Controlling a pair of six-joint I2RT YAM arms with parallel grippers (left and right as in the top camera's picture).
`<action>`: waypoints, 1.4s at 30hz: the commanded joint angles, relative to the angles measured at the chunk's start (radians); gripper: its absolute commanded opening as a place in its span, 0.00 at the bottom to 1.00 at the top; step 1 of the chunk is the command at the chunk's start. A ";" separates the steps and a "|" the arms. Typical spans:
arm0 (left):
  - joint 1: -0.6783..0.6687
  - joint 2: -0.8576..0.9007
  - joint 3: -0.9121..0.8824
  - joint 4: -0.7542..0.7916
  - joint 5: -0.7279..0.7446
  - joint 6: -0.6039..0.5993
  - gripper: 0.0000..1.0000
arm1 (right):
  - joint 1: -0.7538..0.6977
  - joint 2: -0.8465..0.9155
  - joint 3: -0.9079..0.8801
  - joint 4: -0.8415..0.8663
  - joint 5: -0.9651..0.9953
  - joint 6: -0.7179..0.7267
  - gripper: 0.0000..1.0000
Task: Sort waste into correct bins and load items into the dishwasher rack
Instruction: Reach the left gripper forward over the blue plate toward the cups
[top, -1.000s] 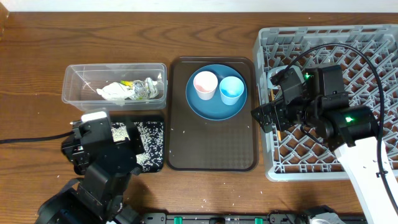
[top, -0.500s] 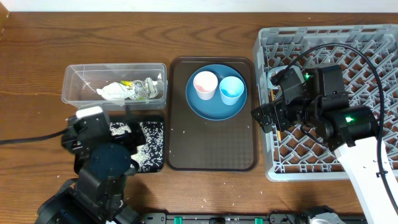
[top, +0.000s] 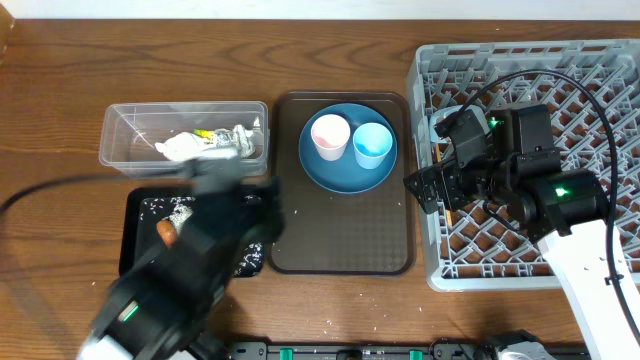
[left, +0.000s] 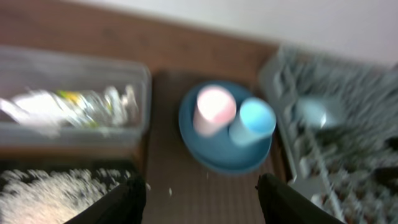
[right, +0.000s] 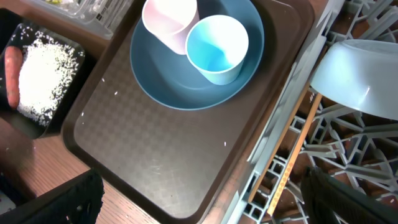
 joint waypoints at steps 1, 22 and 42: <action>0.003 0.196 0.045 -0.009 0.088 -0.040 0.60 | 0.004 0.001 0.008 -0.001 0.000 0.004 0.99; 0.197 0.683 0.184 0.257 0.414 -0.045 0.53 | 0.004 0.001 0.008 -0.001 0.000 0.004 0.99; 0.253 0.879 0.183 0.356 0.413 -0.071 0.46 | 0.004 0.001 0.008 -0.001 0.000 0.004 0.99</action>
